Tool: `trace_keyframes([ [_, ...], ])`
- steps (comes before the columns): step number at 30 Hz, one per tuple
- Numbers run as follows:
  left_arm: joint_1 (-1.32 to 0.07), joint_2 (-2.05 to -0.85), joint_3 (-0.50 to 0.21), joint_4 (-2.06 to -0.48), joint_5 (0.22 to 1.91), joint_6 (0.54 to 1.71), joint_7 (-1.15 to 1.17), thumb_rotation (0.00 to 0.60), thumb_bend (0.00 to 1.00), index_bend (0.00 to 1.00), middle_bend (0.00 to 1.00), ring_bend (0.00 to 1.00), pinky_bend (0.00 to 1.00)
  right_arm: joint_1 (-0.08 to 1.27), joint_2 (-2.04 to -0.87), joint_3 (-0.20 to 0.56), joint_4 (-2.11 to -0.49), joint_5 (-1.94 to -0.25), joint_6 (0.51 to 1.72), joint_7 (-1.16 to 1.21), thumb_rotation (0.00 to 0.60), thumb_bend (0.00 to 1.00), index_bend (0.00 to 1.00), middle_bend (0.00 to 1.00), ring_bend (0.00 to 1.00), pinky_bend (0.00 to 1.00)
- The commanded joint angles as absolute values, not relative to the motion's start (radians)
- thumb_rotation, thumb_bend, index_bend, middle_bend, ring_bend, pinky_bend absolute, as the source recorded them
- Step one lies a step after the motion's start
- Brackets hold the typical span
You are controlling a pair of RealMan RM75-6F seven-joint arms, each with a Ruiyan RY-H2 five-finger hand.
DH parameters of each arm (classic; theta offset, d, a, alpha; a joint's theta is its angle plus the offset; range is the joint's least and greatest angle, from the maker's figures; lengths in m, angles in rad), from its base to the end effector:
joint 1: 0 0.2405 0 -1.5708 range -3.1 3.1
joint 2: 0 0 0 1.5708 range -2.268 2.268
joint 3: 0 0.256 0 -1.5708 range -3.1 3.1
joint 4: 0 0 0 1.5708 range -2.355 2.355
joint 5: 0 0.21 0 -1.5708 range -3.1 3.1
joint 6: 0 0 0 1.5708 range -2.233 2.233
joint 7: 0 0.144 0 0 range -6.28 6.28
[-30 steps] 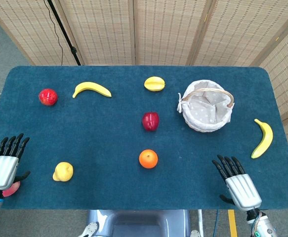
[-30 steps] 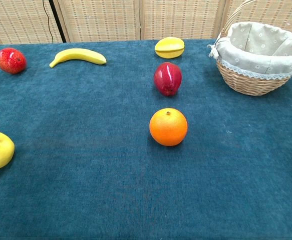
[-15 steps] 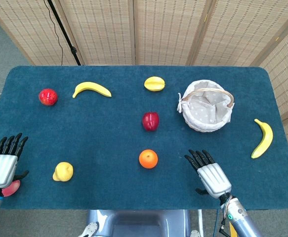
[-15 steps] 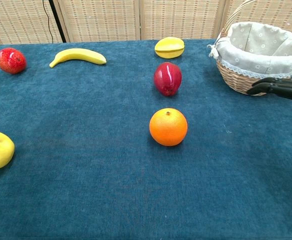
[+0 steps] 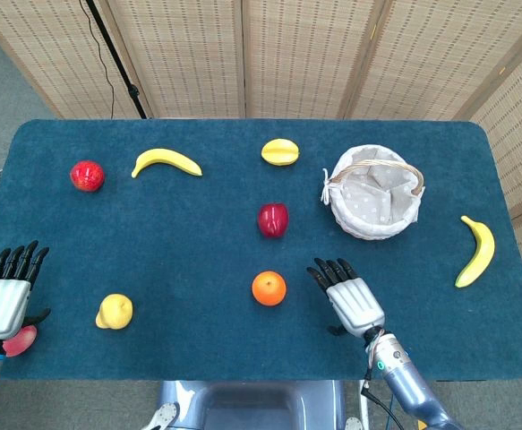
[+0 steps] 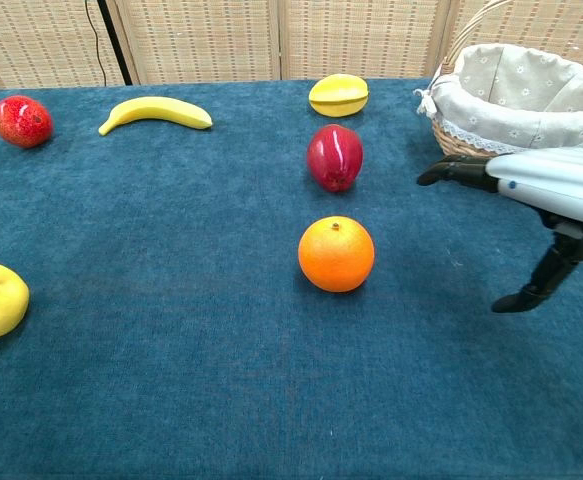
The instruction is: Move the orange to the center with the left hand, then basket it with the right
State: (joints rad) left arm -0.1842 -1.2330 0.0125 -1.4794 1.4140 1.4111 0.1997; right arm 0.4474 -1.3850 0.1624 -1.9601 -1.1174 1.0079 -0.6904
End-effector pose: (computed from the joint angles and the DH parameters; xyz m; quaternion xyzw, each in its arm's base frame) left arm -0.3279 0.2010 0.1212 -0.6533 -0.3452 -0.2976 0.6045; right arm -0.1514 -0.2437 0.0172 0.7560 -0.4034 0.3215 0.4030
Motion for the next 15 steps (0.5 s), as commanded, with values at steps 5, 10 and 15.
trace_keyframes([
  [5, -0.185, -1.238, 0.004, -1.465, 1.401, 1.392, 0.199, 0.600, 0.00, 0.00, 0.00, 0.00, 0.00, 0.529, -1.476, 0.178, -1.930, -1.006, 1.002, -0.763, 0.600, 0.00, 0.00, 0.00, 0.00, 0.00],
  [10, -0.181, -1.237, -0.003, -1.461, 1.397, 1.392, 0.195, 0.600, 0.00, 0.00, 0.00, 0.00, 0.00, 0.570, -1.548, 0.157, -1.930, -0.966, 0.999, -0.785, 0.600, 0.00, 0.00, 0.00, 0.00, 0.00],
  [15, -0.177, -1.229, -0.008, -1.463, 1.398, 1.391, 0.180, 0.600, 0.00, 0.00, 0.00, 0.00, 0.00, 0.593, -1.636, 0.081, -1.908, -0.968, 1.013, -0.825, 0.600, 0.00, 0.00, 0.00, 0.00, 0.00],
])
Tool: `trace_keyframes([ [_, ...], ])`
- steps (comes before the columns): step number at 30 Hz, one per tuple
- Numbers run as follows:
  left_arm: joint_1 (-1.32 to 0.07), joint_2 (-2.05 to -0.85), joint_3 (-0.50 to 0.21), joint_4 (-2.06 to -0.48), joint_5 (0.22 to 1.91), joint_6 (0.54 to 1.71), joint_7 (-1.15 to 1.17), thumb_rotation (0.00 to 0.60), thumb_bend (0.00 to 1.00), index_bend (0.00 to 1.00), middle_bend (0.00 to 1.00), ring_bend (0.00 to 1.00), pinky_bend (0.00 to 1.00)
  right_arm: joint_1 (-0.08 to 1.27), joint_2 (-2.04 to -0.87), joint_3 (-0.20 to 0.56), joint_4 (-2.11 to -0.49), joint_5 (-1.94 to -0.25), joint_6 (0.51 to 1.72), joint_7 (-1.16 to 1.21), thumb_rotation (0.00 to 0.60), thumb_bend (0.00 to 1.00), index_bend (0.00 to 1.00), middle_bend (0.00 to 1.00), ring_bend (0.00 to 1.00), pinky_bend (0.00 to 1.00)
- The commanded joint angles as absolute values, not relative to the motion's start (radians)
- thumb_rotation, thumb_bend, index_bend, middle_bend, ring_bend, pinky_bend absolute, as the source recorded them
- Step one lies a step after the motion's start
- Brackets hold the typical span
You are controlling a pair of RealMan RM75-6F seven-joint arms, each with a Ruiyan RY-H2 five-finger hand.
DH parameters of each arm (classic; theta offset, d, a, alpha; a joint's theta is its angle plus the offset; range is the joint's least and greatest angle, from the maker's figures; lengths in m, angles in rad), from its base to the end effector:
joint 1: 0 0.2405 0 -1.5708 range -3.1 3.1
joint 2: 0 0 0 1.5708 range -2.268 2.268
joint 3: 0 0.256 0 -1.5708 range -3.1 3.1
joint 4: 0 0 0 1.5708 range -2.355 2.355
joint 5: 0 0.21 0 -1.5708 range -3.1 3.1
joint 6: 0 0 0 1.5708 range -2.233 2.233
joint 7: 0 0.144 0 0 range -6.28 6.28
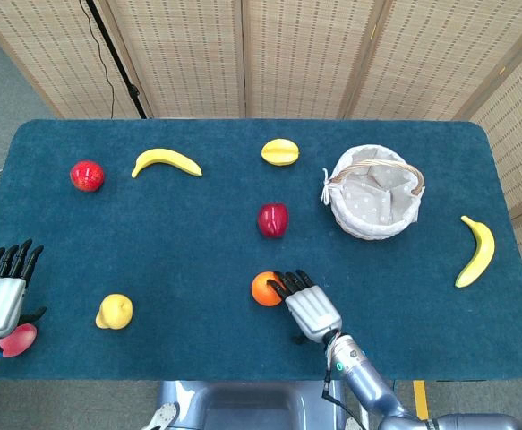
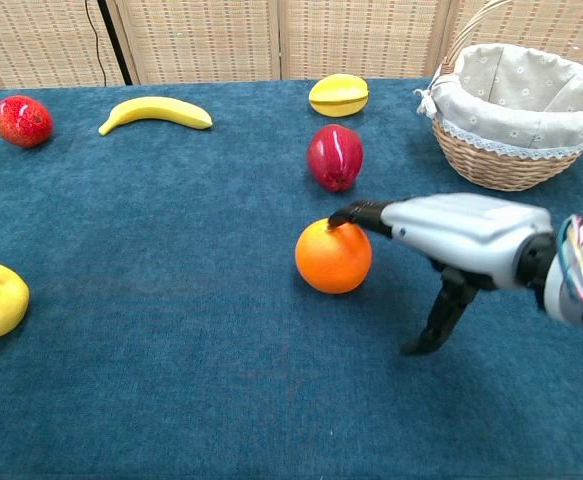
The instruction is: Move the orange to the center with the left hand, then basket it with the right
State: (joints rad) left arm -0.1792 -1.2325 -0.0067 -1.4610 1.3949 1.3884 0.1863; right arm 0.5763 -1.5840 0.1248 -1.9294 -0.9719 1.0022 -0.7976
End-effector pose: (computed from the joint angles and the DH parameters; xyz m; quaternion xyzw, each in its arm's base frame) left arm -0.3348 0.2039 0.1243 -0.6460 -0.3523 -0.2909 0.6115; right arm -0.1066 -0.2314 -0.0409 0.7855 -0.4174 0.3130 0.3329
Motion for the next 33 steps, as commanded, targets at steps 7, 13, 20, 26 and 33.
trace_keyframes([
  [7, -0.170, -1.220, -0.014, -1.466, 1.399, 1.391, 0.170, 0.600, 0.00, 0.00, 0.00, 0.00, 0.00, 0.619, -1.698, 0.058, -1.849, -0.932, 1.030, -0.831, 0.600, 0.00, 0.00, 0.00, 0.00, 0.00],
  [13, -0.171, -1.221, -0.015, -1.464, 1.403, 1.384, 0.170, 0.600, 0.00, 0.00, 0.00, 0.00, 0.00, 0.629, -1.703, 0.069, -1.838, -0.942, 1.040, -0.798, 0.600, 0.00, 0.00, 0.00, 0.00, 0.00],
  [20, -0.171, -1.226, -0.014, -1.466, 1.408, 1.375, 0.176, 0.600, 0.00, 0.00, 0.00, 0.00, 0.00, 0.588, -1.770, 0.089, -1.716, -1.167, 1.151, -0.596, 0.600, 0.03, 0.55, 0.49, 0.50, 0.57],
  [26, -0.171, -1.228, -0.015, -1.467, 1.409, 1.370, 0.178, 0.600, 0.00, 0.00, 0.00, 0.00, 0.00, 0.545, -1.830, 0.088, -1.584, -1.325, 1.267, -0.439, 0.600, 0.14, 0.73, 0.65, 0.65, 0.74],
  [33, -0.173, -1.233, -0.015, -1.463, 1.409, 1.359, 0.183, 0.600, 0.00, 0.00, 0.00, 0.00, 0.00, 0.522, -1.822, 0.105, -1.574, -1.292, 1.275, -0.454, 0.600, 0.15, 0.74, 0.65, 0.67, 0.75],
])
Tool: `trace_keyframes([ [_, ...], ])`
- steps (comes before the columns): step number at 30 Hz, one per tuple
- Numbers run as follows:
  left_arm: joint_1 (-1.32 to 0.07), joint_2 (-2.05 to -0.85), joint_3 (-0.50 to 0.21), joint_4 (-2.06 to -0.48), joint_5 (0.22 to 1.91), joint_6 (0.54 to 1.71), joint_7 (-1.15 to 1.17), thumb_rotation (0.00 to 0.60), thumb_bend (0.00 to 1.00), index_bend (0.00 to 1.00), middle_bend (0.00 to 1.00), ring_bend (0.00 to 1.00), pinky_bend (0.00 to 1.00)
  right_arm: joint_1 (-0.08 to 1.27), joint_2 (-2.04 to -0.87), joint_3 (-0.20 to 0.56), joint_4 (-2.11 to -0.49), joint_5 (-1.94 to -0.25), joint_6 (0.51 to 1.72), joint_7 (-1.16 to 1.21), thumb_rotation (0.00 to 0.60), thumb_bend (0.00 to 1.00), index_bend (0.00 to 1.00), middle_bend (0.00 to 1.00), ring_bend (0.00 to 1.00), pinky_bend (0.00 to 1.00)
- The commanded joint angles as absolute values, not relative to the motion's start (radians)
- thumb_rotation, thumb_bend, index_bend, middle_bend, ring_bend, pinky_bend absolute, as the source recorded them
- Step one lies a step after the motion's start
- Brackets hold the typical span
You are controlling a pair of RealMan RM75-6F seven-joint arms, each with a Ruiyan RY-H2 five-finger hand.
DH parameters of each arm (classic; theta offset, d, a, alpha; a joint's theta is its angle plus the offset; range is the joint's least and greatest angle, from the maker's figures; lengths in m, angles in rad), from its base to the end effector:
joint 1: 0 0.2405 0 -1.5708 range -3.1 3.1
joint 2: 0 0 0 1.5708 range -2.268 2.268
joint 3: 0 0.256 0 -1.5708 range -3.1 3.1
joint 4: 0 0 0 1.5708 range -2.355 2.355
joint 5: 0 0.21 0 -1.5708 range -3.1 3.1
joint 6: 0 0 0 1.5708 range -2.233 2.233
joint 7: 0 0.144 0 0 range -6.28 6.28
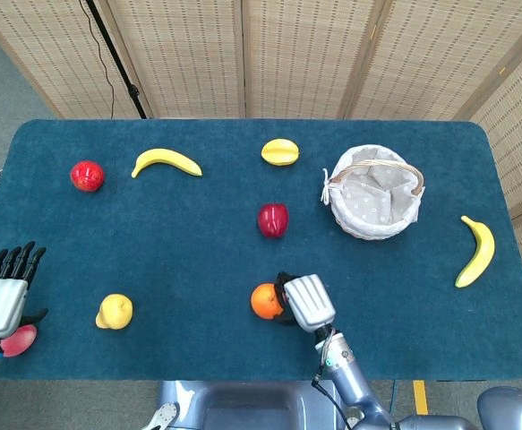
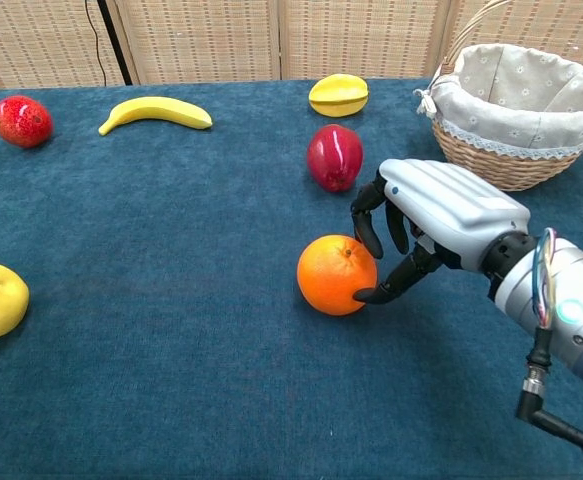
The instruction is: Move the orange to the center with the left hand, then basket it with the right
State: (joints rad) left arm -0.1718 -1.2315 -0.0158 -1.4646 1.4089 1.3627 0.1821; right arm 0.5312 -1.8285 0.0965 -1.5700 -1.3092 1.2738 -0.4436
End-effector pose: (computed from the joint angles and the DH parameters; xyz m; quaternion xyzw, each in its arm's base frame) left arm -0.3347 0.2030 0.1212 -0.6507 -0.3586 -0.2887 0.6039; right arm -0.1116 -0.2473 -0.0641 0.6815 -0.4060 0.4665 0.3914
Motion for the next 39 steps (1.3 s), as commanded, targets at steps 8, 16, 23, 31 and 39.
trace_keyframes([
  [8, -0.175, -1.238, -0.015, -1.459, 1.408, 1.345, 0.181, 0.600, 0.00, 0.00, 0.00, 0.00, 0.00, 0.509, -1.787, 0.132, -1.626, -1.315, 1.309, -0.469, 0.600, 0.15, 0.74, 0.65, 0.67, 0.75],
  [16, -0.176, -1.243, -0.014, -1.453, 1.409, 1.338, 0.186, 0.600, 0.00, 0.00, 0.00, 0.00, 0.00, 0.473, -1.729, 0.170, -1.683, -1.399, 1.418, -0.426, 0.600, 0.15, 0.74, 0.65, 0.67, 0.75],
  [23, -0.178, -1.247, -0.014, -1.451, 1.406, 1.328, 0.190, 0.600, 0.00, 0.00, 0.00, 0.00, 0.00, 0.452, -1.676, 0.227, -1.721, -1.438, 1.483, -0.367, 0.600, 0.15, 0.74, 0.65, 0.66, 0.75],
  [31, -0.180, -1.247, -0.014, -1.449, 1.403, 1.319, 0.185, 0.600, 0.00, 0.00, 0.00, 0.00, 0.00, 0.447, -1.631, 0.305, -1.724, -1.414, 1.504, -0.307, 0.600, 0.15, 0.74, 0.65, 0.67, 0.75],
  [39, -0.181, -1.249, -0.013, -1.446, 1.403, 1.313, 0.186, 0.600, 0.00, 0.00, 0.00, 0.00, 0.00, 0.455, -1.600, 0.387, -1.665, -1.349, 1.493, -0.222, 0.600, 0.15, 0.75, 0.65, 0.67, 0.75],
])
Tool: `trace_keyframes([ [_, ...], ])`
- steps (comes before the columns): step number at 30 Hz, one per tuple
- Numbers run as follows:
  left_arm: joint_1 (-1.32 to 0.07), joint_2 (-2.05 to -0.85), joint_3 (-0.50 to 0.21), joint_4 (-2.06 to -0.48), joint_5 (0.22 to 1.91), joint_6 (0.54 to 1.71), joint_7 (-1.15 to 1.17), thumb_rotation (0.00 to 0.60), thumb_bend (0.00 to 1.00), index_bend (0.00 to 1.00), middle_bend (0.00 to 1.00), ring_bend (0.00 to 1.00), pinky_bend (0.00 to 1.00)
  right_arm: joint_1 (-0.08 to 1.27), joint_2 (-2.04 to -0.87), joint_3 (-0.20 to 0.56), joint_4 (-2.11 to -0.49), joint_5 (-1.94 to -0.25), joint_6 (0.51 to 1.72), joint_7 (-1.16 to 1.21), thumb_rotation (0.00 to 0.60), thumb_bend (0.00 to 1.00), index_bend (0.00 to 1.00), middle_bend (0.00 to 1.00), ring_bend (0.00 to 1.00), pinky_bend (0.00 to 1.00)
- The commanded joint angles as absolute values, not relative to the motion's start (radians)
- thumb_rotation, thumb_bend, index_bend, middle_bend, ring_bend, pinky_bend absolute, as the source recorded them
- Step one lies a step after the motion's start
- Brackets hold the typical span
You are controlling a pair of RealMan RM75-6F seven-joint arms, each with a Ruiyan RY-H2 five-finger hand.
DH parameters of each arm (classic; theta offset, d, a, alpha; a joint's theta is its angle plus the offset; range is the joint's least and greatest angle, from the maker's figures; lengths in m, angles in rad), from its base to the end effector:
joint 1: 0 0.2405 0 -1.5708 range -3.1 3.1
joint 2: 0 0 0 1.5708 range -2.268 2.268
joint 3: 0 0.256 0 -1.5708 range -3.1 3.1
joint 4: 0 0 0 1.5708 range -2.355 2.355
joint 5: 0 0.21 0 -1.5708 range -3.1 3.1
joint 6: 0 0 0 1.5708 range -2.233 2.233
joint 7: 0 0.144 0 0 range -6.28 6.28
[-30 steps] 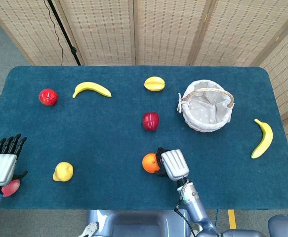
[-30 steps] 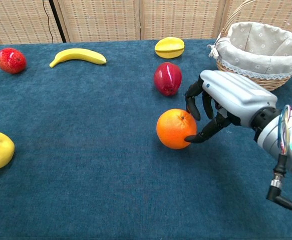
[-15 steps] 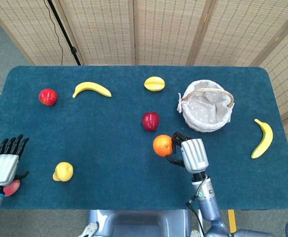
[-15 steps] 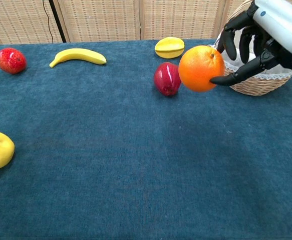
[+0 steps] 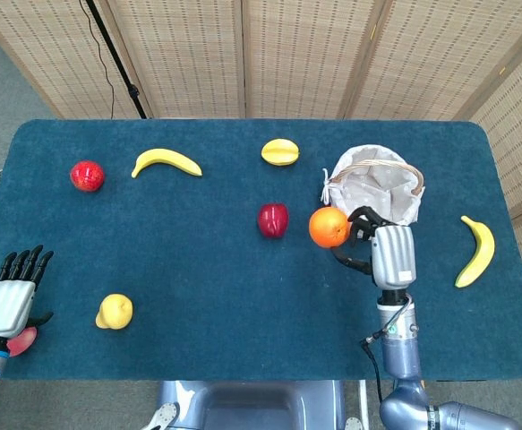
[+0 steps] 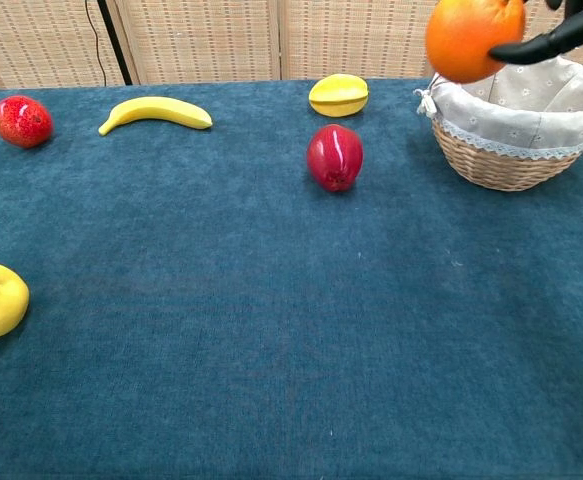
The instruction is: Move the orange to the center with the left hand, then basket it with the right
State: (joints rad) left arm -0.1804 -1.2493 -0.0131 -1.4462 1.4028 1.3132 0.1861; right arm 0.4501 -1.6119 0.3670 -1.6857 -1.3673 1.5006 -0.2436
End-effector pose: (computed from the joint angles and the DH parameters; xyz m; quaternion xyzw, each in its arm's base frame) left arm -0.3385 0.2045 0.1106 -0.6614 -0.3697 -0.2736 0.5925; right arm -0.1360 -0.3000 0.0733 0.4828 -0.3728 0.6188 0.4949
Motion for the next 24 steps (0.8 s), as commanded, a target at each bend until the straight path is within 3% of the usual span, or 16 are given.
trace_keyframes([
  [1, -0.181, -1.249, -0.013, -1.446, 1.403, 1.312, 0.186, 0.600, 0.00, 0.00, 0.00, 0.00, 0.00, 0.457, -1.592, 0.398, -1.656, -1.338, 1.486, -0.210, 0.600, 0.15, 0.75, 0.65, 0.67, 0.75],
  [11, -0.180, -1.245, -0.012, -1.451, 1.406, 1.310, 0.176, 0.600, 0.00, 0.00, 0.00, 0.00, 0.00, 0.457, -1.540, 0.423, -1.580, -1.303, 1.462, -0.148, 0.600, 0.15, 0.75, 0.65, 0.66, 0.74],
  [24, -0.176, -1.240, -0.009, -1.460, 1.416, 1.318, 0.173, 0.600, 0.00, 0.00, 0.00, 0.00, 0.00, 0.434, -1.514, 0.356, -1.387, -1.370, 1.458, 0.030, 0.600, 0.15, 0.74, 0.65, 0.63, 0.70],
])
